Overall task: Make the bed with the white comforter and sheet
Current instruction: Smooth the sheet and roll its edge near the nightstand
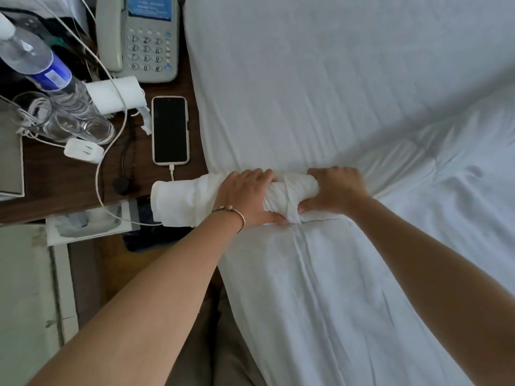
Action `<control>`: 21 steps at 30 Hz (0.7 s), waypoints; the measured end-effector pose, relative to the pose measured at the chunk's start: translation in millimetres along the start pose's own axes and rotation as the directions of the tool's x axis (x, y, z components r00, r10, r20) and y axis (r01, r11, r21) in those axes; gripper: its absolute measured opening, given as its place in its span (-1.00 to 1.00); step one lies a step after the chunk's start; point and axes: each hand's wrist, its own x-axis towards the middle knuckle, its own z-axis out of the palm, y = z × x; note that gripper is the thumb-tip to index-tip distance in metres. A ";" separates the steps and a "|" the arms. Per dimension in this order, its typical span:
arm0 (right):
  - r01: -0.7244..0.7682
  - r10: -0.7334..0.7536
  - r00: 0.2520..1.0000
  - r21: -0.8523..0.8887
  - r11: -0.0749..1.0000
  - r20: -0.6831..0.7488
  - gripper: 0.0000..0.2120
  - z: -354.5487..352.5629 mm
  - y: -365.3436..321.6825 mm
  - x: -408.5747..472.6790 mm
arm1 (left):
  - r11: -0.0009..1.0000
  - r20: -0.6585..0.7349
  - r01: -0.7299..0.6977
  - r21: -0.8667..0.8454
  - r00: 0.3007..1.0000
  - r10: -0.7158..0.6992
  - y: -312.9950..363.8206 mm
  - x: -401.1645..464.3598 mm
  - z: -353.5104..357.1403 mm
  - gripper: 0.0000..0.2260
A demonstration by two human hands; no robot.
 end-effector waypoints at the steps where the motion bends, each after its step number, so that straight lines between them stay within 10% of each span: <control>1: -0.018 0.018 0.998 0.009 1.000 -0.055 -0.35 4.9 -1.3 -8.1 | 1.000 0.016 -0.018 -0.013 1.000 0.018 0.6 -3.6 -0.4 -0.25; 8: -0.040 0.056 0.969 0.068 0.997 -0.241 -0.40 27.3 -3.2 -40.2 | 0.891 0.214 0.160 -0.425 0.974 -0.073 -3.5 5.6 -36.1 -0.55; 14: 0.009 0.022 0.924 0.079 0.997 -0.382 -0.43 43.2 2.0 -45.0 | 0.938 0.326 0.195 -0.285 0.940 -0.097 9.8 11.2 -18.6 -0.27; 21: 0.105 -0.063 0.827 0.044 0.993 -0.559 -0.43 64.4 7.7 -59.1 | 0.980 -0.010 0.060 -0.190 0.998 -0.063 29.3 -21.1 19.4 -0.28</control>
